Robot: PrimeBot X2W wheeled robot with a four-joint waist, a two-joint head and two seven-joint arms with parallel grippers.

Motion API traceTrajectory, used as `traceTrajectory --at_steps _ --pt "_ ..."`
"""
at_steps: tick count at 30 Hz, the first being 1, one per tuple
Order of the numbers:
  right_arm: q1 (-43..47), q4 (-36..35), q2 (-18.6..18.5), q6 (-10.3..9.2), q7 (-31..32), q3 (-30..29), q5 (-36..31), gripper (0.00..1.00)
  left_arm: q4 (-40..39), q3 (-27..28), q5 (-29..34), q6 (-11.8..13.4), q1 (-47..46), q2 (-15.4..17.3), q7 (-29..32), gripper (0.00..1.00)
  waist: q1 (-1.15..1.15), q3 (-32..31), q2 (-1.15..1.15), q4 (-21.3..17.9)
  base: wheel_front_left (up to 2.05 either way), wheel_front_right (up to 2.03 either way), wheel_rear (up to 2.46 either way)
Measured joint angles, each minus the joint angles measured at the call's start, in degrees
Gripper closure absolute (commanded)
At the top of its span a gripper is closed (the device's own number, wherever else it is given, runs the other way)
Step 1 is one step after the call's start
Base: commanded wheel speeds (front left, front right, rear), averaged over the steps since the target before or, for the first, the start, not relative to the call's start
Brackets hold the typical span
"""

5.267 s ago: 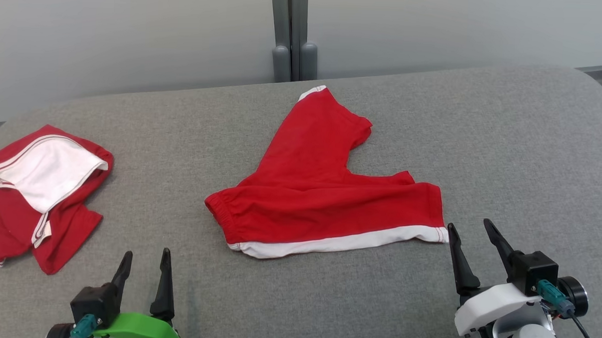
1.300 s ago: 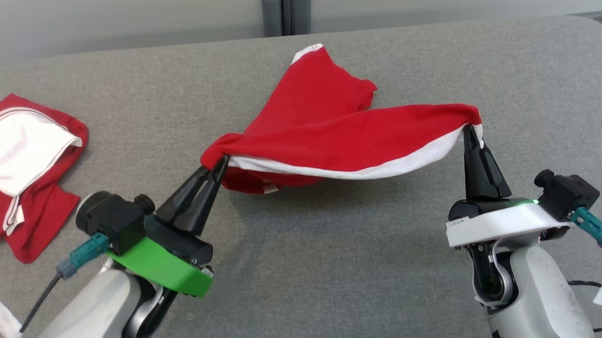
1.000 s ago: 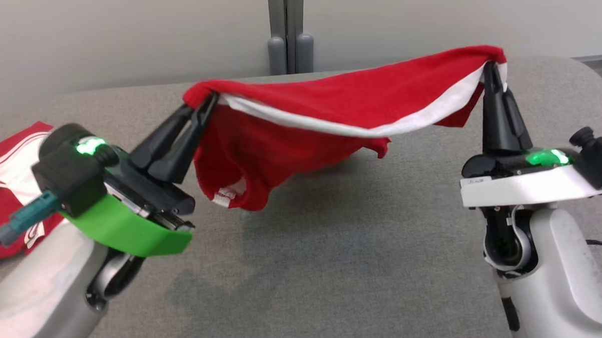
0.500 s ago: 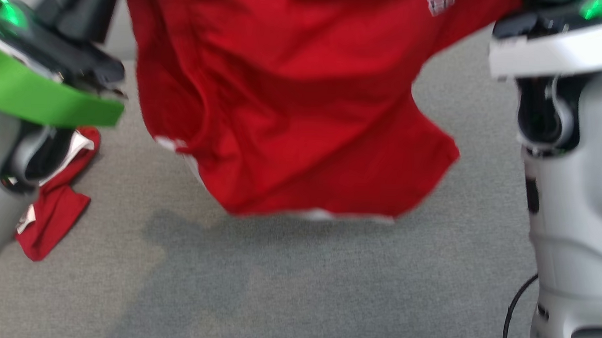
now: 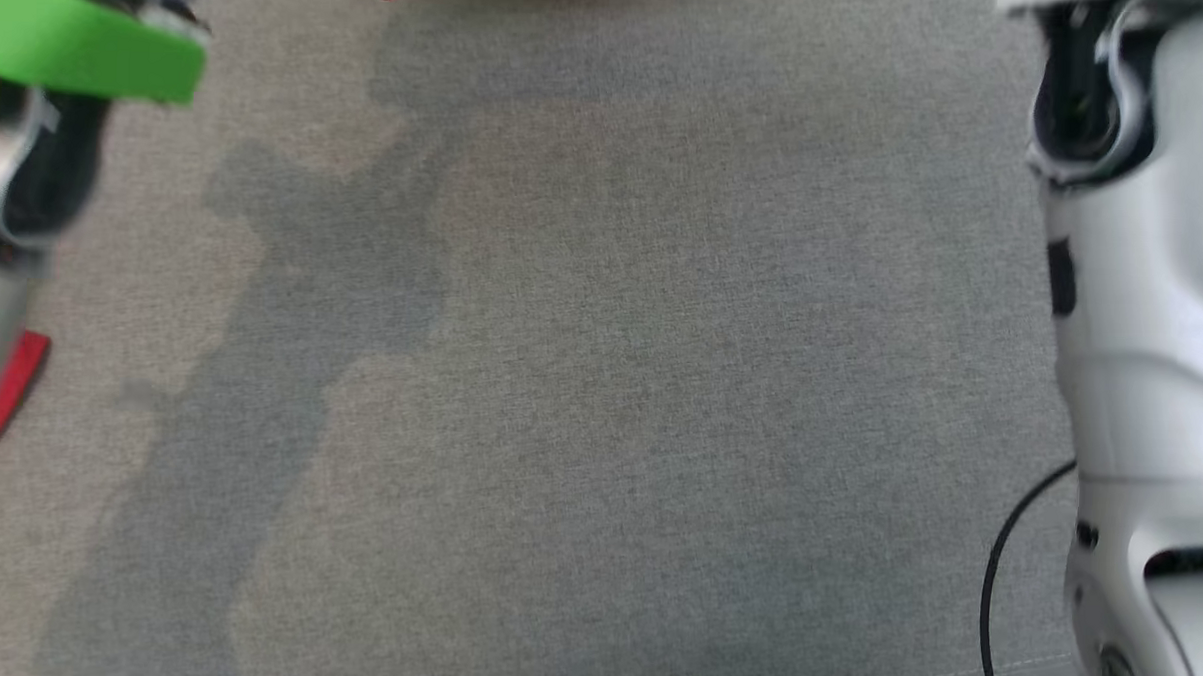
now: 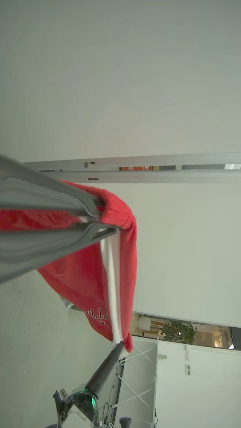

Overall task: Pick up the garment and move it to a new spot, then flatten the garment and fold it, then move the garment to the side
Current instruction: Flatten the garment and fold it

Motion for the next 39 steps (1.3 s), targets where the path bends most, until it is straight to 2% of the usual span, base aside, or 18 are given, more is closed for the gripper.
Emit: traceTrajectory --at_steps 8,13,18,30,36,39 --pt "18.46 0.69 0.10 0.00 -0.04 3.07 5.15 1.00 6.14 1.63 -3.96 0.00 21.62 -6.89 0.01 1.00 0.00 -1.08 0.00 -1.38 0.00 0.00 0.00" --pt "31.01 1.85 0.02 0.00 -0.04 3.94 8.35 1.00 9.42 -1.23 -4.61 0.00 35.90 -11.41 0.01 1.00 -0.01 -4.22 0.00 -1.20 0.00 0.00 0.00" --pt "41.66 0.99 0.09 0.00 -0.04 2.74 10.92 1.00 11.14 -2.29 -4.50 0.00 45.42 -14.47 0.01 1.00 -0.02 -8.46 0.00 -0.83 0.00 0.00 0.00" --pt "59.31 -7.04 -0.20 0.01 0.15 0.81 14.91 1.00 9.02 -0.14 -2.22 0.00 58.88 -16.99 0.01 1.00 -0.02 -19.25 0.00 0.77 0.00 0.00 0.00" --pt "60.01 -13.11 -0.54 0.00 2.32 -0.20 16.89 1.00 4.44 3.21 -0.54 0.00 60.02 -17.92 0.01 1.00 -0.02 -21.66 0.00 1.97 0.00 0.00 0.00" --pt "56.40 -14.24 -0.56 0.00 4.09 -0.49 15.84 1.00 3.00 2.94 -0.07 0.00 58.06 -17.92 0.01 1.00 -0.02 -20.94 0.00 2.36 0.00 0.00 0.00"
